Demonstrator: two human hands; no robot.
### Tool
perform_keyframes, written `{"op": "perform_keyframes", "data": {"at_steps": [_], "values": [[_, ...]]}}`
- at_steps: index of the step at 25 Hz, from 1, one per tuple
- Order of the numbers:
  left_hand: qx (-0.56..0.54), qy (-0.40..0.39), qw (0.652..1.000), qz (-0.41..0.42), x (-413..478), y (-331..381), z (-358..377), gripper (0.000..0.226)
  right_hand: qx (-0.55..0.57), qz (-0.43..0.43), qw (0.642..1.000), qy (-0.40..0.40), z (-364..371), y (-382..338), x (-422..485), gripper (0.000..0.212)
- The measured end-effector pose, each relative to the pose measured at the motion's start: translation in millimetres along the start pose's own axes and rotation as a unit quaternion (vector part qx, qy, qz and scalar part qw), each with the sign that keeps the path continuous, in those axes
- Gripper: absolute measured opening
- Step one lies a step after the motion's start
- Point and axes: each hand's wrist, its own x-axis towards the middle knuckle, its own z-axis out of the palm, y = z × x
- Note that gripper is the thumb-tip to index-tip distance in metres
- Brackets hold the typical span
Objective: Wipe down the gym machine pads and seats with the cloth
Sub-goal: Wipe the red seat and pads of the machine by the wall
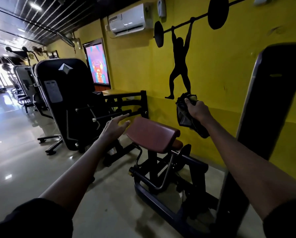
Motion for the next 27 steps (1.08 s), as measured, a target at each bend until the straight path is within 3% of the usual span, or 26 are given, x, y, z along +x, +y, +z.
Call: {"op": "perform_keyframes", "data": {"at_steps": [15,27], "values": [[-0.071,-0.085,0.992,0.056,359,-193,83,0.049,-0.068,0.081,0.991,0.082,198,6,265,0.052],[-0.037,-0.181,0.981,0.062,562,-317,198,0.049,-0.133,0.137,0.977,0.097,342,90,444,0.052]]}}
